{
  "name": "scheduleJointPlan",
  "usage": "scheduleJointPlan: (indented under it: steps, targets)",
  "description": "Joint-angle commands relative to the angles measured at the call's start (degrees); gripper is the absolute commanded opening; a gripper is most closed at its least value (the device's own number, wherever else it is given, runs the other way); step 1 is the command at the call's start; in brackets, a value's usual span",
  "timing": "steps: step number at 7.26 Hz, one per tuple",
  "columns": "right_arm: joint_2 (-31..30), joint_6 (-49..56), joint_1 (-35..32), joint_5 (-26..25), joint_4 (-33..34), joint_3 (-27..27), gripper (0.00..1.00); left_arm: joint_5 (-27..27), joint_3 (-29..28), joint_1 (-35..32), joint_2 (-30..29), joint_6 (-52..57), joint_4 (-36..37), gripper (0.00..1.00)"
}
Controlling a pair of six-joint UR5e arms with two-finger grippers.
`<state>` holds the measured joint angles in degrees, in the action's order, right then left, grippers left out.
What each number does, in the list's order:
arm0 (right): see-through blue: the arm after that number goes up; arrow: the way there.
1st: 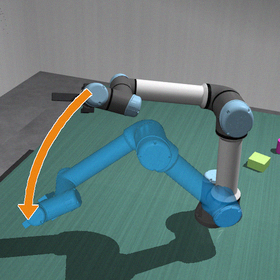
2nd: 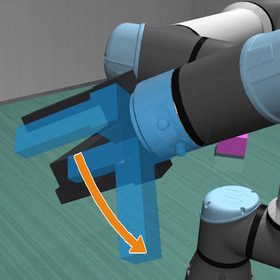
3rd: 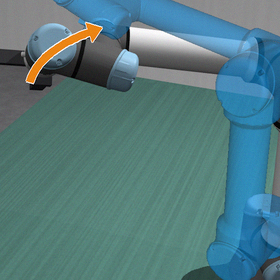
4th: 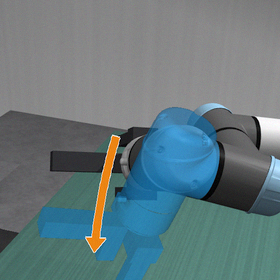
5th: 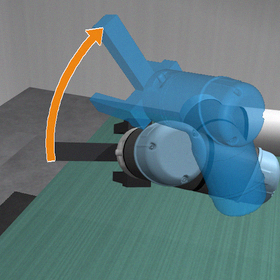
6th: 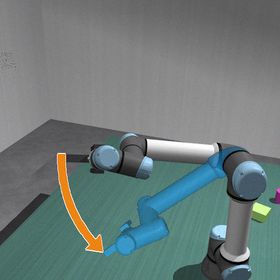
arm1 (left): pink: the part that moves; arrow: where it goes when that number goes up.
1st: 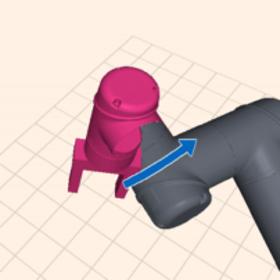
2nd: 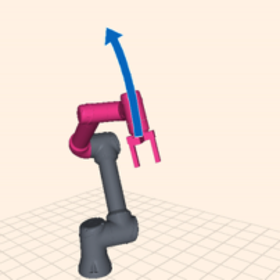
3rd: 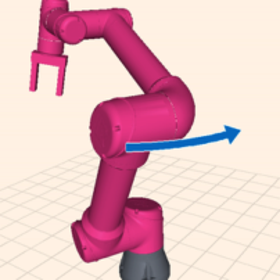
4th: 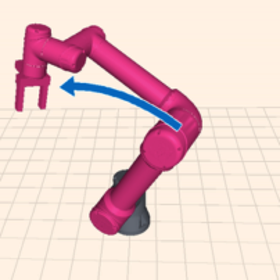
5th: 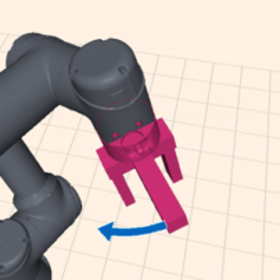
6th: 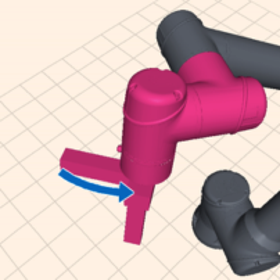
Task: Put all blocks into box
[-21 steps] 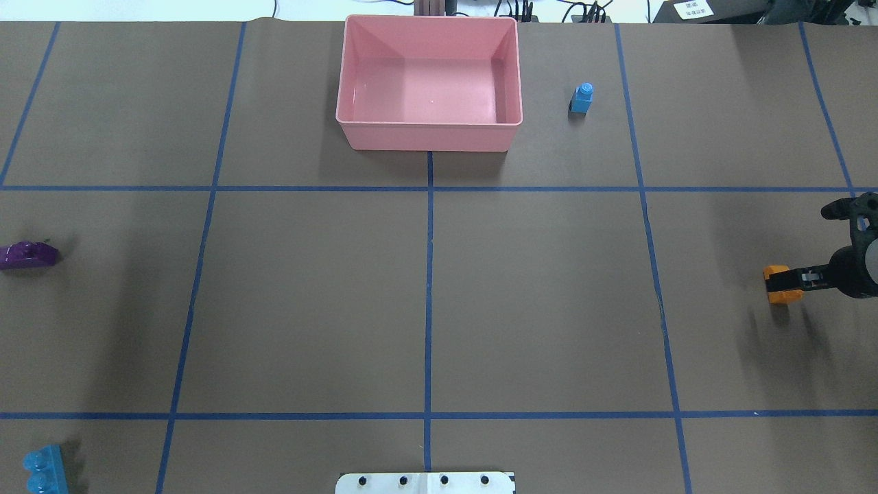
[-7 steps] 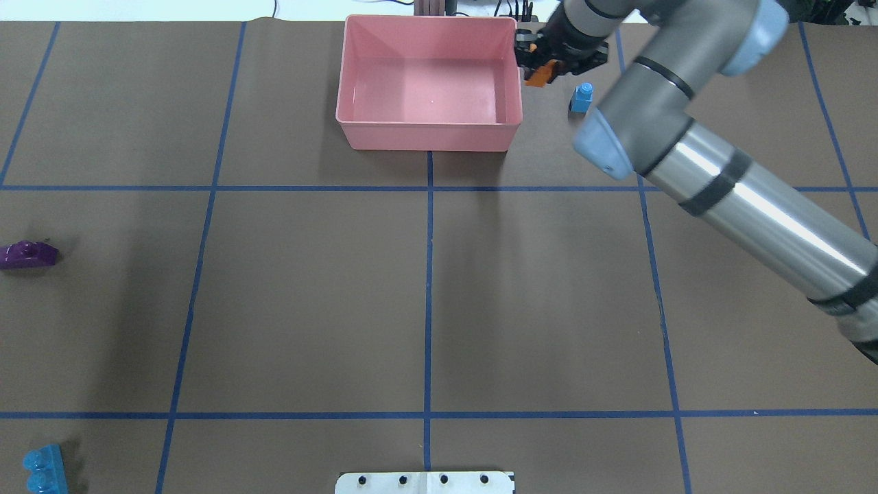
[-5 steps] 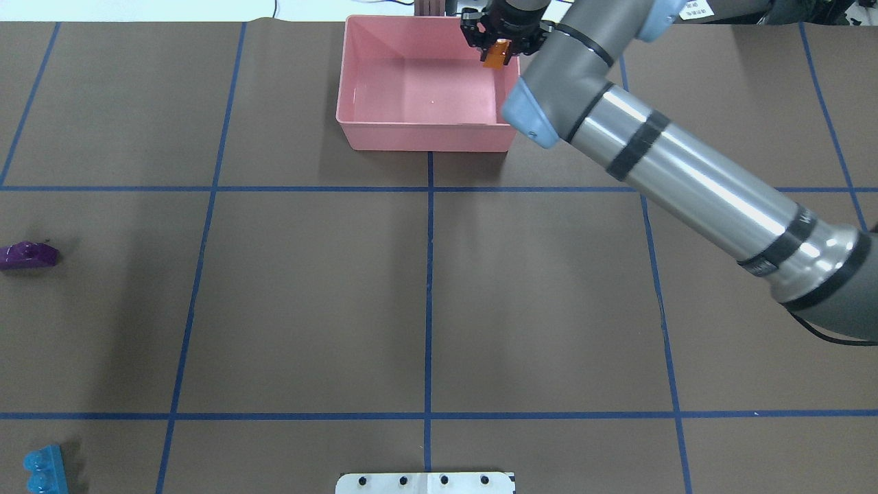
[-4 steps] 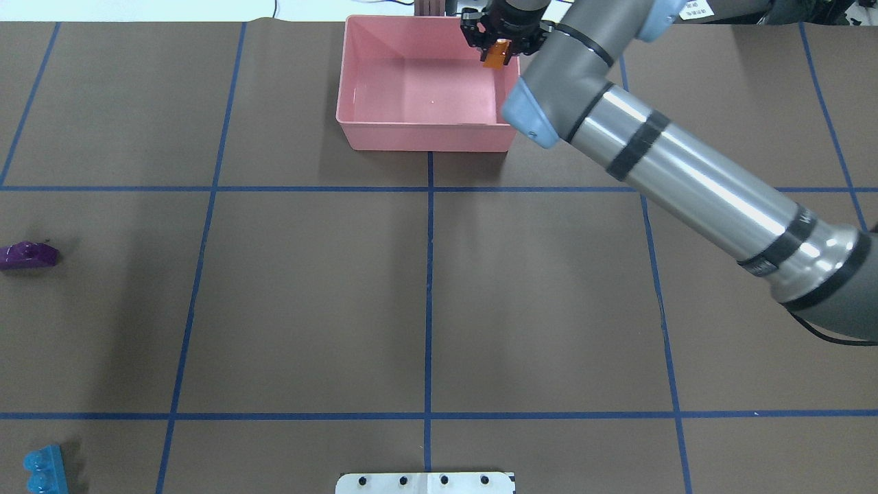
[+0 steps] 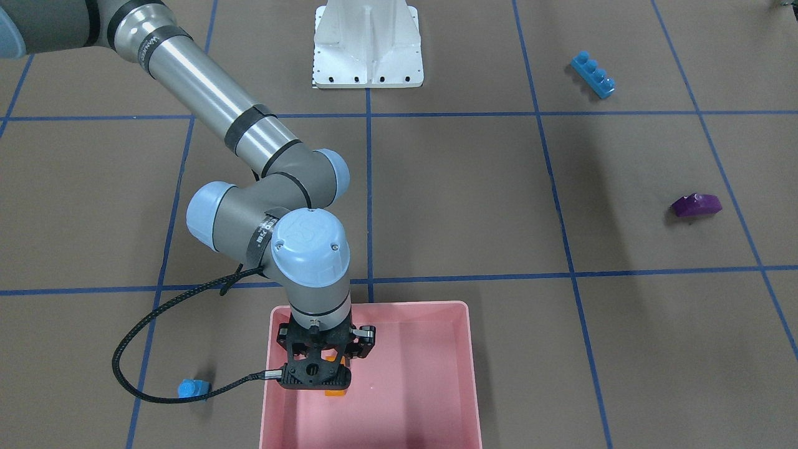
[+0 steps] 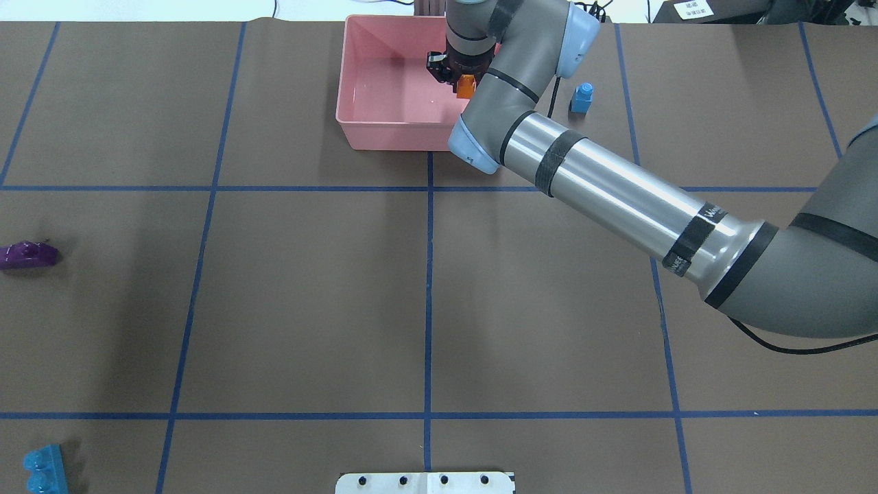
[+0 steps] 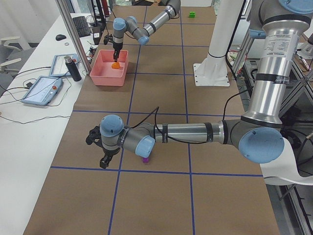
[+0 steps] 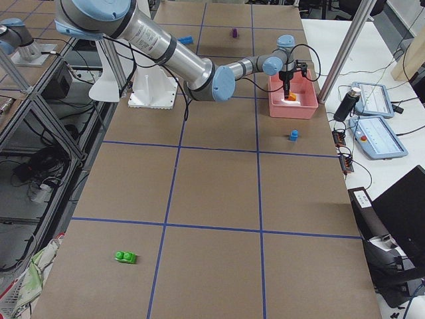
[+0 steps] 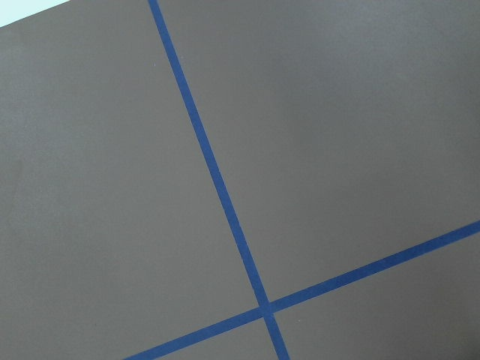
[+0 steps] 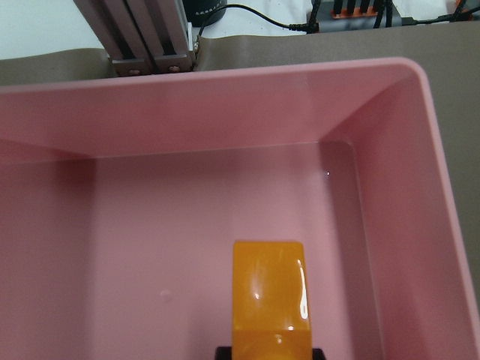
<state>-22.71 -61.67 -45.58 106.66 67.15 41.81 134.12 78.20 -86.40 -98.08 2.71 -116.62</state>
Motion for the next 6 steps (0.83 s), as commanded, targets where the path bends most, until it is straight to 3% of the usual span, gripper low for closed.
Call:
scheduleJointPlan:
  steps: [1, 2, 4, 5, 6]
  targets:
    - [0.3, 0.6, -1.3, 0.9, 0.3, 1.5, 1.00, -0.1, 1.5, 1.8, 0.0, -0.1, -1.1, 1.00]
    - [0.0, 1.6, -4.3, 6.1, 2.4, 3.8, 1.00, -0.1, 3.3, 4.4, 0.2, -0.2, -1.2, 1.00]
    - [-1.3, 10.2, -8.4, 9.2, 19.8, 16.7, 1.00, -0.2, 6.3, 9.9, 3.3, -1.5, -5.5, 1.00]
    - [-4.2, 14.5, -9.9, 11.1, 25.3, 23.6, 1.00, -0.5, 6.3, 11.5, 5.4, -2.3, -10.9, 1.00]
    - [-10.6, 15.7, -11.0, 12.5, 25.3, 30.8, 1.00, -0.7, 6.7, 14.0, 7.7, -2.0, -13.8, 1.00]
